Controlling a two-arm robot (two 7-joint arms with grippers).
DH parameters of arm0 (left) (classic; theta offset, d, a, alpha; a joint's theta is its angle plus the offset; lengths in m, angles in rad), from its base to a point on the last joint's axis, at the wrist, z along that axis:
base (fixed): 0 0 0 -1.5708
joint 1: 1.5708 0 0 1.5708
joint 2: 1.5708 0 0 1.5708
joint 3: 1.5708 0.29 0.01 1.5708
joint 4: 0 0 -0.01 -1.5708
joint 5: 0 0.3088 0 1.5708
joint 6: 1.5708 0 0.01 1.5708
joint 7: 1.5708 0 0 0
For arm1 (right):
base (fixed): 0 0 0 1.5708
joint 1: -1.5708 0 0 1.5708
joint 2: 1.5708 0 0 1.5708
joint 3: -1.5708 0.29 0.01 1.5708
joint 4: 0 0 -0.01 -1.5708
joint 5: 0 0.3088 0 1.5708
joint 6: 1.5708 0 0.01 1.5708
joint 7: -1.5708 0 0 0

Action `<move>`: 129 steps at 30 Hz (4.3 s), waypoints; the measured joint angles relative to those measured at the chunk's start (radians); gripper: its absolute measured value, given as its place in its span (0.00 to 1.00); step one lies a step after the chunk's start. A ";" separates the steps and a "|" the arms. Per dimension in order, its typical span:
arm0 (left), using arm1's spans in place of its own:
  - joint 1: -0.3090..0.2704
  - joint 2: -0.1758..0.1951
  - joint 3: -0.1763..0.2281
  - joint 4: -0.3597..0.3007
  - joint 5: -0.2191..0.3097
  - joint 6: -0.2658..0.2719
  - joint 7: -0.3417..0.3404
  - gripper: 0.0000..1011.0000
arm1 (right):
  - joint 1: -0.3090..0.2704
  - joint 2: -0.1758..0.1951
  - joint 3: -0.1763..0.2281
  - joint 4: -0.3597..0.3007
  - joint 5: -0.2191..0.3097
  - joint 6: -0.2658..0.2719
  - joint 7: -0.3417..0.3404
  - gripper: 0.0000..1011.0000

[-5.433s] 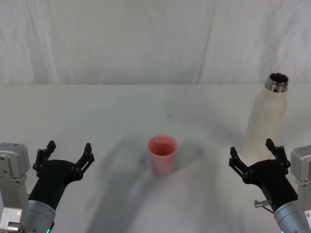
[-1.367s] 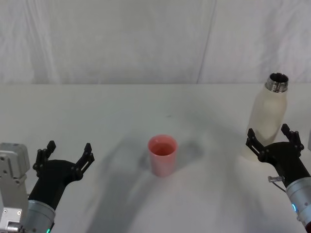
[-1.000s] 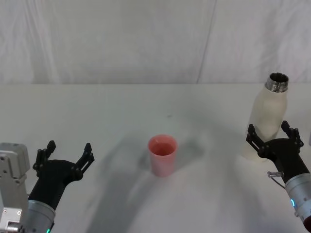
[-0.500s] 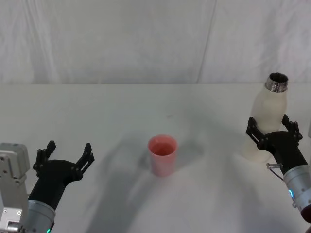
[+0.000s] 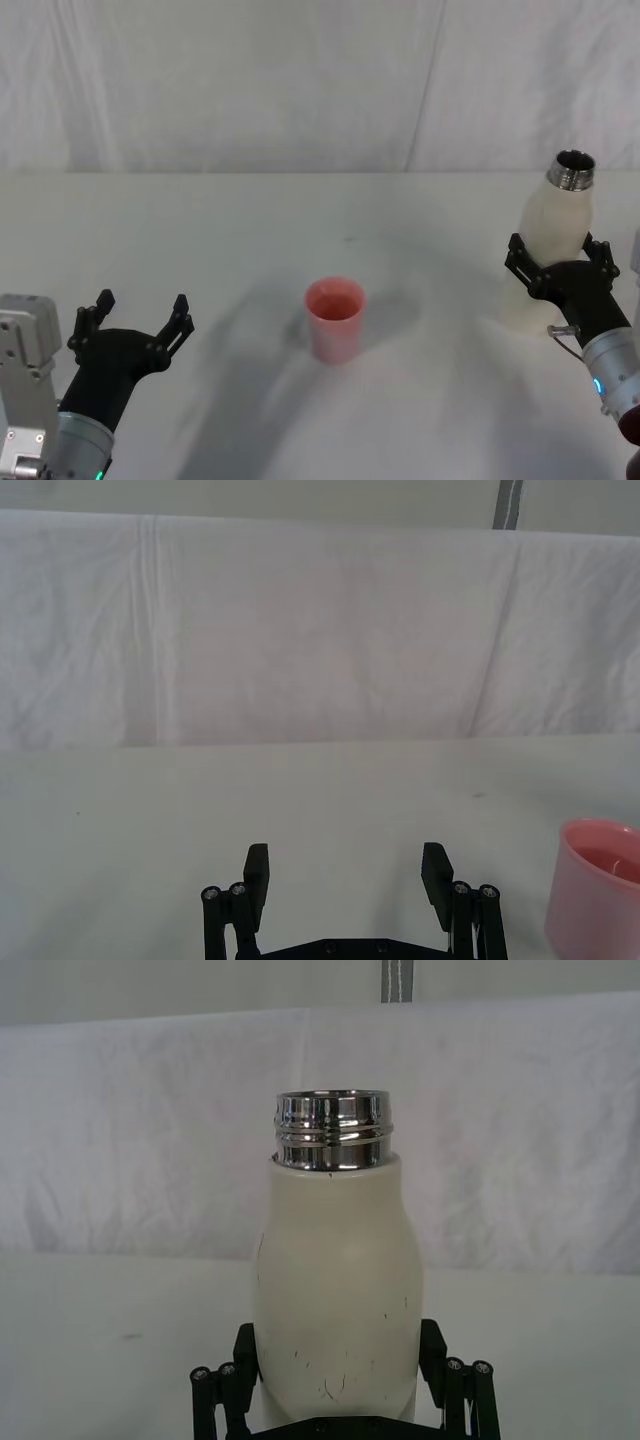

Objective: Grasp the thermos with one hand and pour water into the cup lid.

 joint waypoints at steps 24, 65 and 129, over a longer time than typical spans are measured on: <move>0.000 0.000 0.000 0.000 0.000 0.000 0.000 0.99 | -0.005 0.001 -0.001 -0.004 0.000 0.001 -0.001 0.94; 0.000 0.000 0.000 0.000 0.000 0.000 0.000 0.99 | 0.099 0.189 -0.162 -0.120 -0.302 0.143 0.059 0.94; 0.000 0.000 0.000 0.000 0.000 0.000 0.000 0.99 | 0.159 0.258 -0.489 -0.078 -0.978 0.178 -0.049 0.94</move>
